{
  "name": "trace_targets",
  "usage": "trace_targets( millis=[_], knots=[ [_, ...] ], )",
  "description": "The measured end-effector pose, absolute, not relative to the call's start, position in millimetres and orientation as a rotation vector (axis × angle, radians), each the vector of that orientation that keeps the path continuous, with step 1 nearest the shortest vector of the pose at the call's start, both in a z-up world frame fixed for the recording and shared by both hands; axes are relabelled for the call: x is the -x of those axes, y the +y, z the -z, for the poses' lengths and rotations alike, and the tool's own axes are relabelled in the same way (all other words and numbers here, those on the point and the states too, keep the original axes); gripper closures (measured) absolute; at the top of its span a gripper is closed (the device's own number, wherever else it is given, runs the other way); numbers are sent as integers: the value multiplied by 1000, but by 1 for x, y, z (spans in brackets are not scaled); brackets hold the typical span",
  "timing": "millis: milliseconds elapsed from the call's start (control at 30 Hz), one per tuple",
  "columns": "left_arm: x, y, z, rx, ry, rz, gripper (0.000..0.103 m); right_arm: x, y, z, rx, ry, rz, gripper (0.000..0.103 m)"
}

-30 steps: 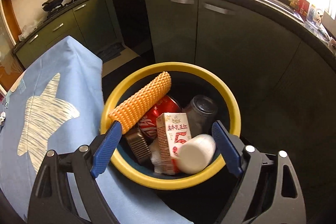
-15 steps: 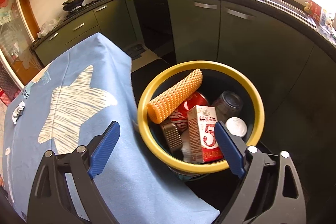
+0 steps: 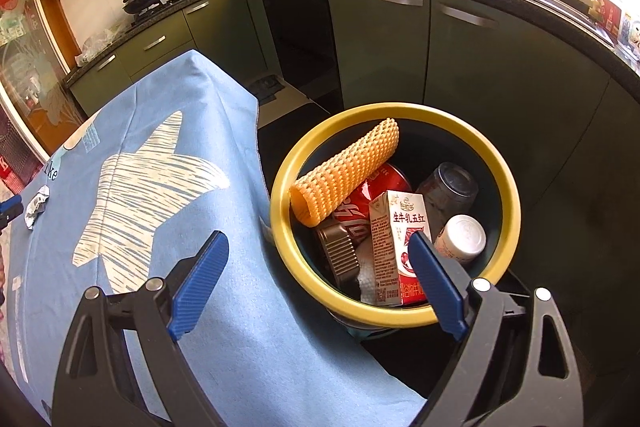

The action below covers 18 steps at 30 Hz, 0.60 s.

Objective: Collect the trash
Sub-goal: 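Grasp the crumpled foil wrapper with the left gripper and lift it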

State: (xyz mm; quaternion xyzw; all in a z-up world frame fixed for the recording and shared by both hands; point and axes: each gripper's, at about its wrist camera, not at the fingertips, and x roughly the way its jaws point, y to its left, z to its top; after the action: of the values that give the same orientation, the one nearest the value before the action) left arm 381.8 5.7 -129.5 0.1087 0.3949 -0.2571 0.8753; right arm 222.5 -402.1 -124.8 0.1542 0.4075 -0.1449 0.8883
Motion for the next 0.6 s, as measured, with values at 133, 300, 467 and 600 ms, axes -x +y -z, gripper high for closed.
trace_targets(
  millis=[133, 300, 467, 600],
  knots=[
    [-399, 6, 142, -261, 879, 597, 12, -228, -397, 125, -305, 855, 298, 17],
    [-407, 6, 154, -289, 912, 630, 17, -233, -392, 126, -290, 870, 293, 16],
    [-408, 7, 162, -280, 928, 647, 32, -237, -388, 128, -280, 882, 285, 16],
    [-405, 8, 163, -280, 920, 649, 46, -239, -385, 129, -276, 888, 280, 16]
  ],
)
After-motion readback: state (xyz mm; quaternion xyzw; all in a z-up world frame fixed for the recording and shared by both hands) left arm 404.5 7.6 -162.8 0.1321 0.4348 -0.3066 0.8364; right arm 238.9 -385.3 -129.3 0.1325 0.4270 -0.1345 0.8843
